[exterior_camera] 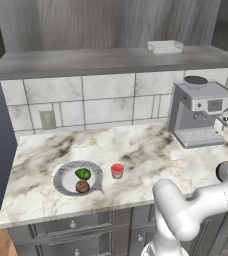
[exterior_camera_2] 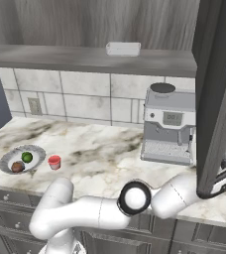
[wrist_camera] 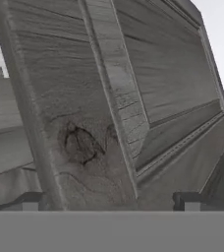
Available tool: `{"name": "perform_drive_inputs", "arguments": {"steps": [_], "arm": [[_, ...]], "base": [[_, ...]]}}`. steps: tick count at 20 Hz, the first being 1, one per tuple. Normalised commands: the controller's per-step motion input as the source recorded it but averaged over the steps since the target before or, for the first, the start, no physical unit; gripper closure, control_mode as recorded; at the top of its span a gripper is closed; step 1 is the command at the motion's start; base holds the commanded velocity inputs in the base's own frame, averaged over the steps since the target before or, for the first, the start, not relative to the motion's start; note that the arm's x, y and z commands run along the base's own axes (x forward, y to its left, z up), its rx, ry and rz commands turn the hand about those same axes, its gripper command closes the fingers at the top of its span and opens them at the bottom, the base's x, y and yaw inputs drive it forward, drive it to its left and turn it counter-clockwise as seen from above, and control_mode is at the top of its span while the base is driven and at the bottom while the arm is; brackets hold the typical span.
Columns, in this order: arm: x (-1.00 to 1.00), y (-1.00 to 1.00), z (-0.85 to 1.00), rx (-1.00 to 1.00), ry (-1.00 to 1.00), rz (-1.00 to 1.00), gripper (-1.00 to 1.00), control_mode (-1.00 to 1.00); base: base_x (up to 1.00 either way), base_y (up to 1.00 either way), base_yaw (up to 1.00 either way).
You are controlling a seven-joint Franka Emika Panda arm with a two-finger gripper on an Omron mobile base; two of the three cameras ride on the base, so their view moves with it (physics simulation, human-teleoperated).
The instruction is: Pick the avocado and bread from the counter and place them on the plate. Then pick the jam from the cabinet and place it next to the plate. Lastly close the cabinet door.
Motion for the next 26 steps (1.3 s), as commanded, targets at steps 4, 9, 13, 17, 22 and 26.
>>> {"name": "perform_drive_inputs", "arguments": {"steps": [4,9,13,17,22,26], "arm": [[-0.19,0.71,0.39,-0.39,-0.13,0.06,-1.00,-1.00],[-0.36,0.99,0.33,-0.54,-0.24,0.01,-1.00,-1.00],[-0.36,1.00,0.44,-0.50,-0.25,0.00,-1.00,-1.00],[-0.22,0.91,0.55,-0.40,-0.23,-0.03,-1.00,-1.00],[-0.02,0.86,0.58,-0.27,-0.12,-0.22,-1.00,-1.00],[0.00,0.93,0.37,-0.23,-0.04,-0.51,-1.00,-1.00]], "base": [[0.00,0.00,0.00],[0.00,0.00,0.00],[0.00,0.00,0.00],[0.00,0.00,0.00],[0.00,0.00,0.00],[0.00,0.00,0.00]]}}
